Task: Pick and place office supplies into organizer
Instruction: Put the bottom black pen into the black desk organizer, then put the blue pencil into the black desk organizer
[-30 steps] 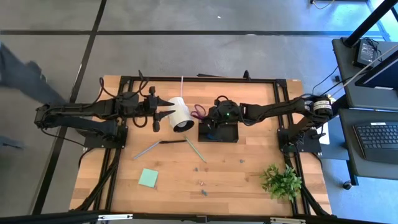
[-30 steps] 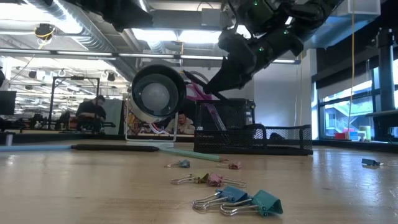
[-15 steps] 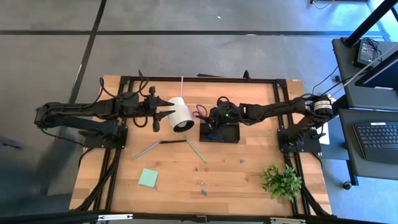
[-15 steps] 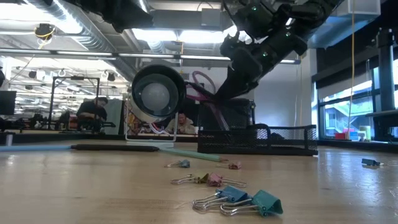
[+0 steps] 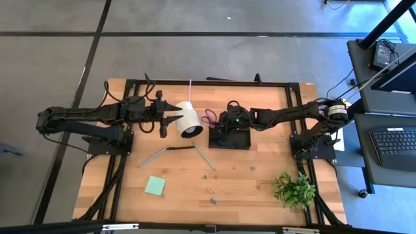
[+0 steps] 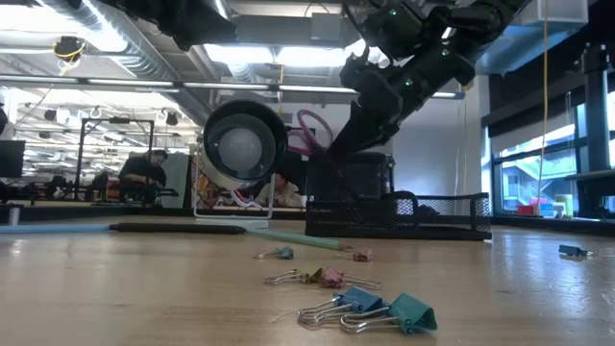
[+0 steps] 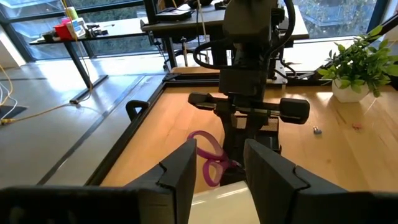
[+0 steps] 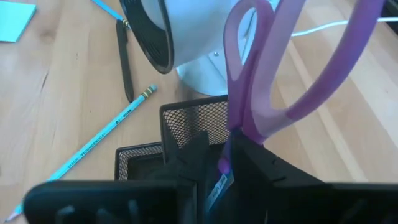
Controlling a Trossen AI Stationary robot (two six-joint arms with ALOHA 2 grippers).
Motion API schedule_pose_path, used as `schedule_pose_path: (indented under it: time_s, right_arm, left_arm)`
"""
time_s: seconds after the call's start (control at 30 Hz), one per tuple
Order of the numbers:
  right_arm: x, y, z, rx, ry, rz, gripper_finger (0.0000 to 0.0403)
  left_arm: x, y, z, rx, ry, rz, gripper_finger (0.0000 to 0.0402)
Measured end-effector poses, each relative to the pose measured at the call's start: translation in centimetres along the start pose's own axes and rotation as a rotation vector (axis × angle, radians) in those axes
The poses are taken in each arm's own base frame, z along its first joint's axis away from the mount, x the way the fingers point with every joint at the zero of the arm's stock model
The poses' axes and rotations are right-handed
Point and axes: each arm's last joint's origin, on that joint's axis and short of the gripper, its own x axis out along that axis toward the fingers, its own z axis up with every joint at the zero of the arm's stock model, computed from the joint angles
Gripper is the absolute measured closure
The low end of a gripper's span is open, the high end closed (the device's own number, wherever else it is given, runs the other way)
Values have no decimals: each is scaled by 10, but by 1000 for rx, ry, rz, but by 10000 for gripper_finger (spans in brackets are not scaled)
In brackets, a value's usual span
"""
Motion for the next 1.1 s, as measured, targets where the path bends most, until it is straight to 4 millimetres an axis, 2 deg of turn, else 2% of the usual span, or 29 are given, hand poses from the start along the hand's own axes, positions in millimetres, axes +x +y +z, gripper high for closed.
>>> schedule_pose_path:
  time_s: [0.5,0.63,0.83,1.1]
  right_arm:
    - [0,0,-1,29,11,-1,328]
    - [-7,0,2,52,6,0,328]
    - [-37,0,15,56,-40,3,328]
    - [-88,-2,23,202,-62,9,328]
  left_arm:
    - [0,0,0,2,0,0,272]
    - [0,0,0,3,0,0,272]
    - [0,0,0,3,-1,-2,274]
    - [0,-1,-1,4,8,-11,274]
